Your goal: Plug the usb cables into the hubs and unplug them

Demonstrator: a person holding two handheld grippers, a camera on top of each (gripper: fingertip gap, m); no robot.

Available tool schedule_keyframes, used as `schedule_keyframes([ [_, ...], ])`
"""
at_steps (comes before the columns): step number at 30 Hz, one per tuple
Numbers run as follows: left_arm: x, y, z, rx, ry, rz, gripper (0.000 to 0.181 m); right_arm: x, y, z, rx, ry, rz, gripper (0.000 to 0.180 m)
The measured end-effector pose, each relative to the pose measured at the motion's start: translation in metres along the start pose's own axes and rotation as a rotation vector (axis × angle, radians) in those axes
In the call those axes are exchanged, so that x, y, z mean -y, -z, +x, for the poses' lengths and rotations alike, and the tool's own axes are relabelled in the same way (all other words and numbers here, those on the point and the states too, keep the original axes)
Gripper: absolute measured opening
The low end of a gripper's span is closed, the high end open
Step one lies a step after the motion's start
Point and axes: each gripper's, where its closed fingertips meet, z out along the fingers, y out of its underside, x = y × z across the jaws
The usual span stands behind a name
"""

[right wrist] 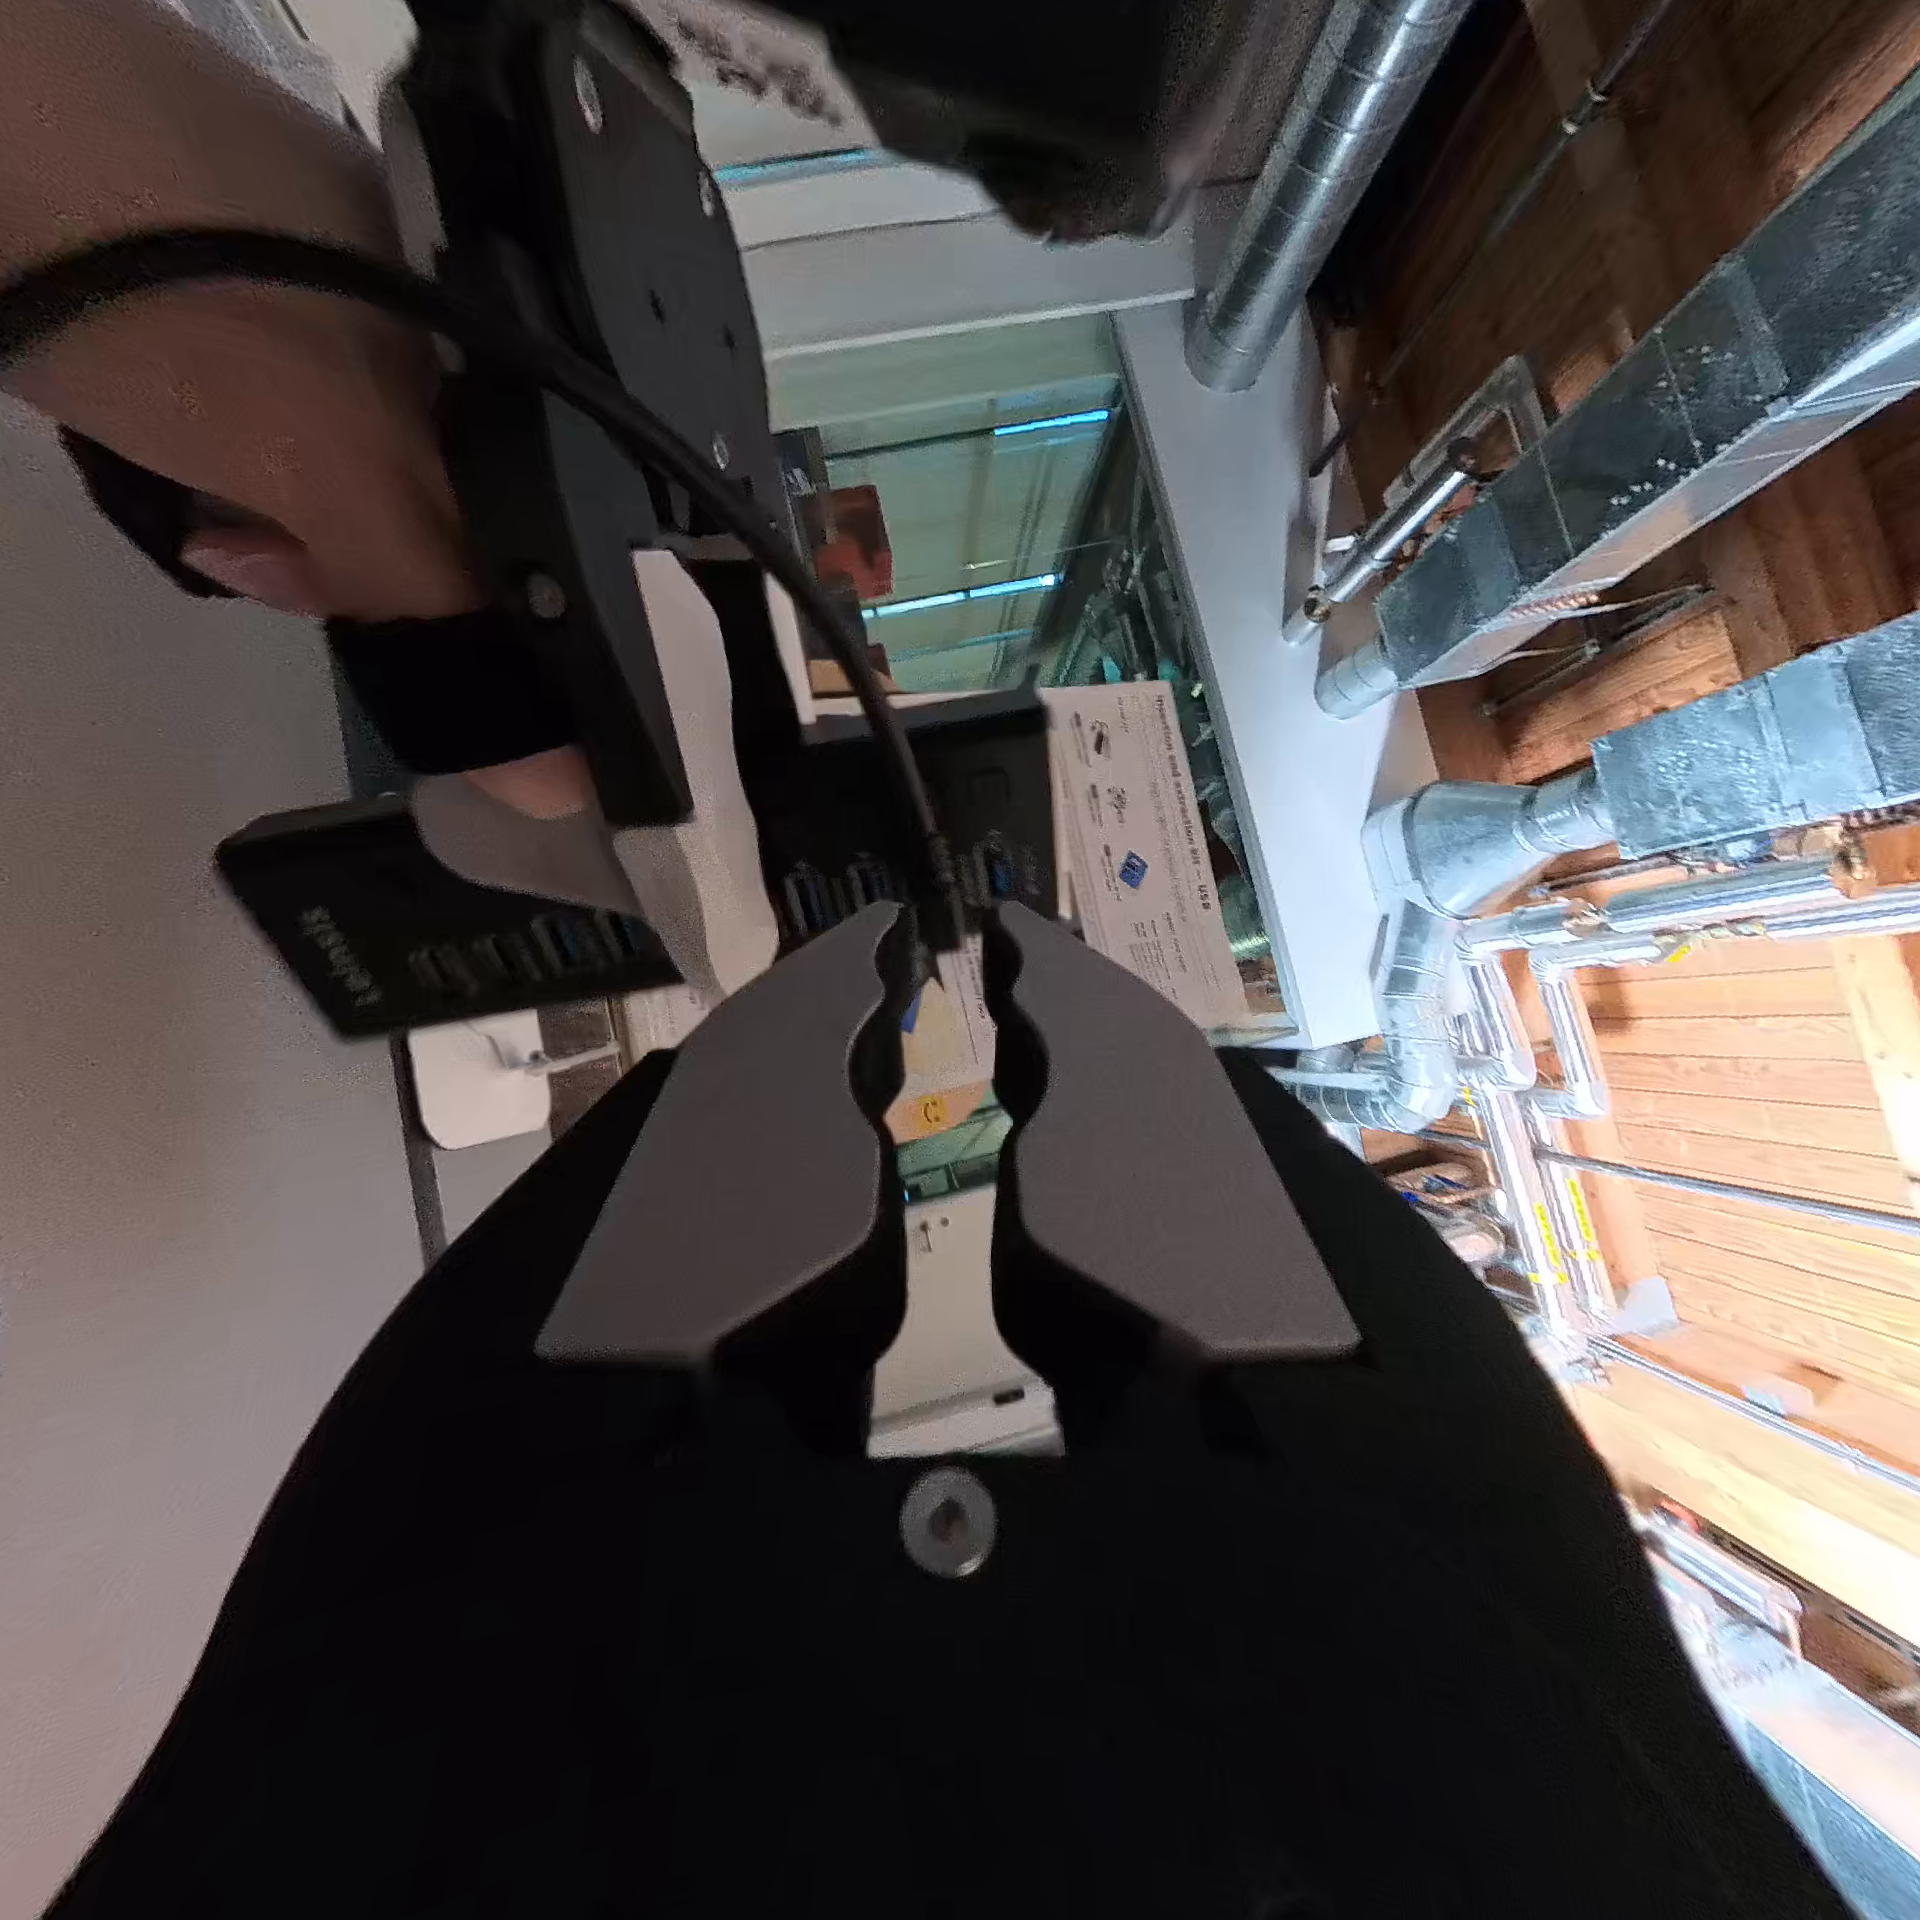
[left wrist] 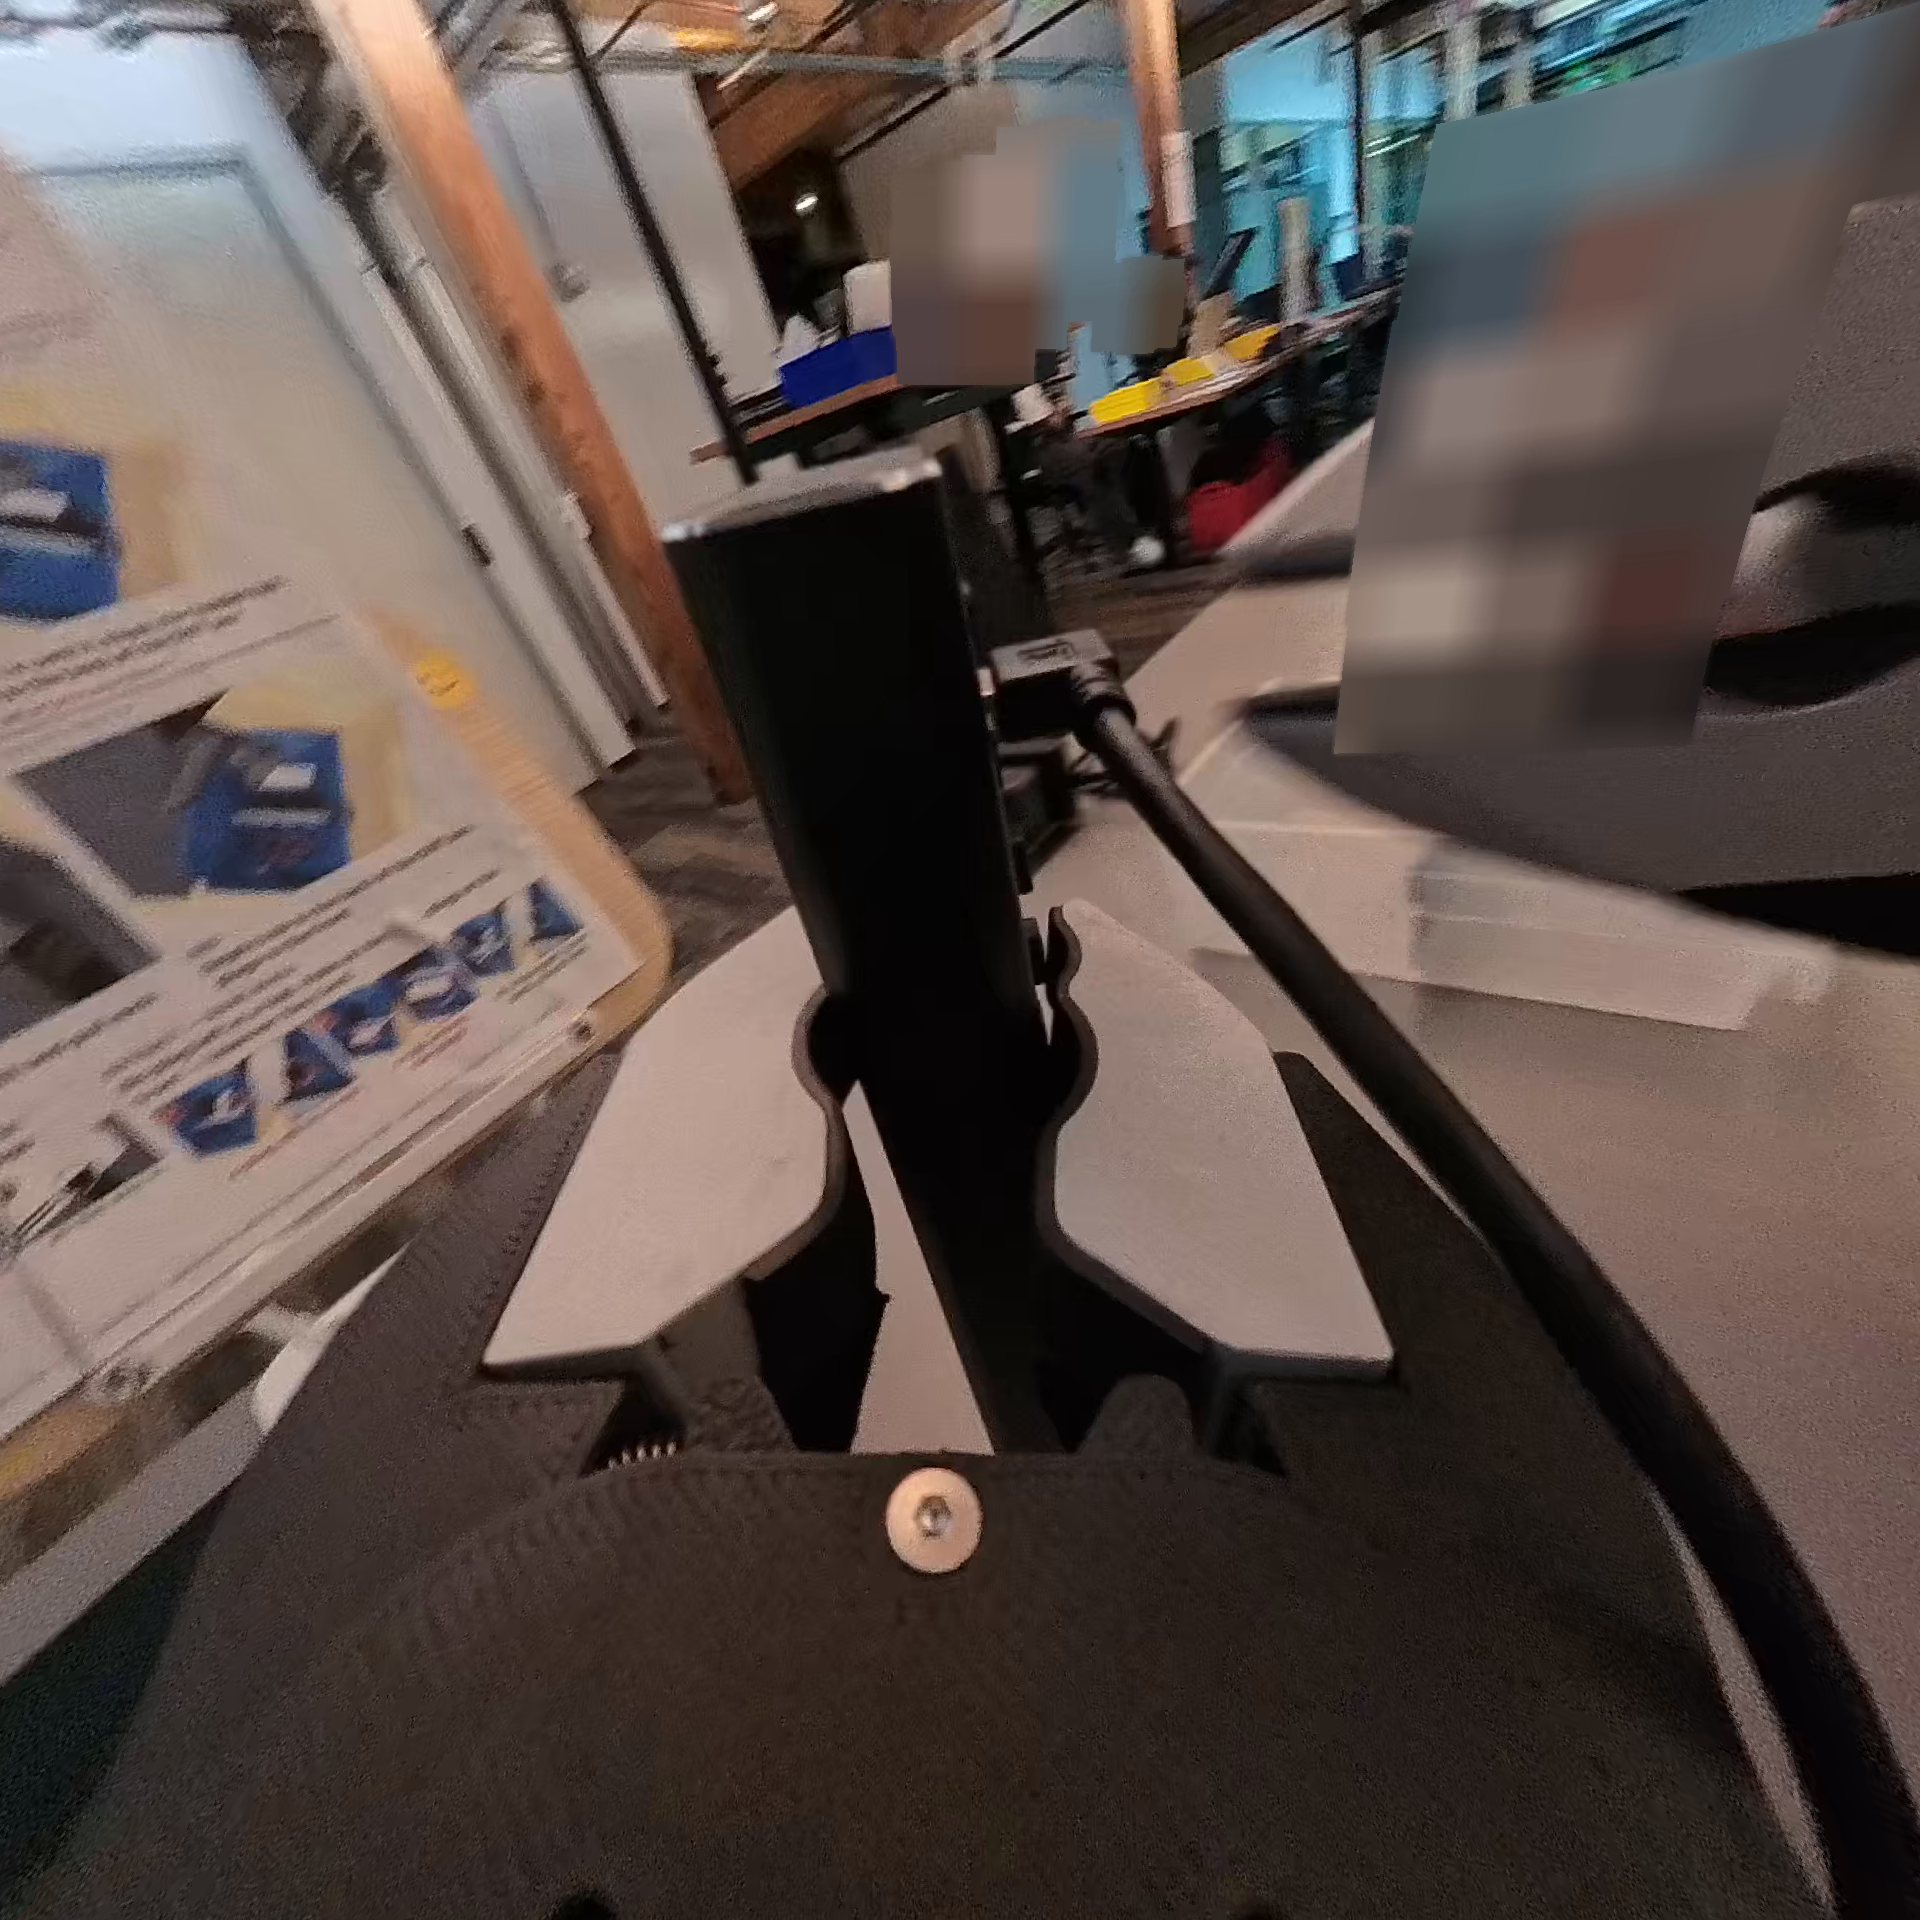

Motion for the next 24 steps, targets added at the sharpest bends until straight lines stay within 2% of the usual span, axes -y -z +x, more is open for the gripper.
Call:
schedule_keyframes([
  [3,-0.053,-0.002,-0.057,0.104,0.013,-0.031,0.032,-0.009,0.002,0.000,0.002,-0.001,0.015,0.012],
  [6,-0.109,0.004,-0.096,0.117,0.110,-0.034,0.031,-0.025,0.000,0.001,0.035,-0.133,-0.010,0.009],
  [7,-0.126,0.007,-0.105,0.126,0.135,-0.042,0.031,-0.036,-0.004,-0.002,0.055,-0.204,-0.044,0.007],
  [10,-0.160,0.015,-0.120,0.160,0.122,-0.050,0.031,-0.094,-0.019,-0.026,0.123,-0.346,-0.331,0.008],
  [16,-0.178,0.014,-0.115,0.105,0.114,-0.035,0.031,-0.161,-0.027,-0.067,0.169,-0.500,-0.605,0.009],
  [20,-0.197,0.011,-0.111,0.089,0.127,-0.097,0.032,-0.170,-0.027,-0.074,0.167,-0.515,-0.638,0.011],
  [24,-0.196,0.012,-0.109,0.075,0.154,-0.068,0.031,-0.172,-0.026,-0.079,0.186,-0.529,-0.648,0.012],
])
